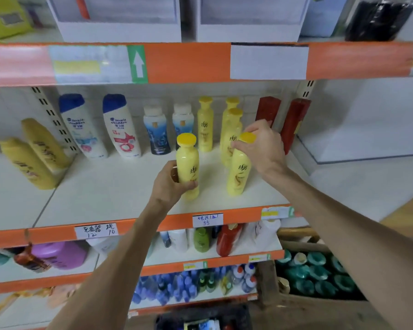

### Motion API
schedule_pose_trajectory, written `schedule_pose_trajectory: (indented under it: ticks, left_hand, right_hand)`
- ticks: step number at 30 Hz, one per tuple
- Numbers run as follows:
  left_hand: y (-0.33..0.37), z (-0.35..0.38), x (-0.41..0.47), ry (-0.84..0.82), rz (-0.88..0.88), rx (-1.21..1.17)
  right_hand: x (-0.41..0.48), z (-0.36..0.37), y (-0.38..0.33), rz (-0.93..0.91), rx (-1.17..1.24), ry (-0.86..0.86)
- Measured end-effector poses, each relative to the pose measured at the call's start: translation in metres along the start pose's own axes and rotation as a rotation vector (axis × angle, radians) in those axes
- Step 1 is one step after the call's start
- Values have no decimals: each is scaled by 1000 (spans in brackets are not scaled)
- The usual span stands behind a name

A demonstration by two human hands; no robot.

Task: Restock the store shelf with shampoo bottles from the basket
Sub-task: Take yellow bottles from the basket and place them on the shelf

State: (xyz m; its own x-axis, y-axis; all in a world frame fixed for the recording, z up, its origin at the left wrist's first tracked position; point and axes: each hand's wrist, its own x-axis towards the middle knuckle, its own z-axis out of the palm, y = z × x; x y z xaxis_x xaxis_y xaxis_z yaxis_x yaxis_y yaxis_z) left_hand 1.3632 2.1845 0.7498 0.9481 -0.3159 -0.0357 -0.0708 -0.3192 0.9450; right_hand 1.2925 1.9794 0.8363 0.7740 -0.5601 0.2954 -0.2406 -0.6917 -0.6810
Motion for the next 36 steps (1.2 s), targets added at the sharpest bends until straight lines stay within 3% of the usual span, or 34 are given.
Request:
schedule_pose_trajectory:
  ticks: [10, 16, 22, 31, 36]
  left_hand:
    - [0, 34, 18, -70, 30, -49]
    - [-3, 36, 17, -80, 21, -57]
    - [-6, 45, 13, -10, 29, -50]
    - [-28, 66, 19, 131, -11, 203]
    - [-23, 70, 44, 125, -37, 138]
  right_hand:
    - [20, 13, 18, -36, 126, -80]
    - [-1, 16, 46, 32, 347, -197]
    - [-31, 41, 88, 128, 318, -325]
    - [-33, 81, 107, 162, 214, -236]
    - [-21, 87, 115, 144, 212, -223]
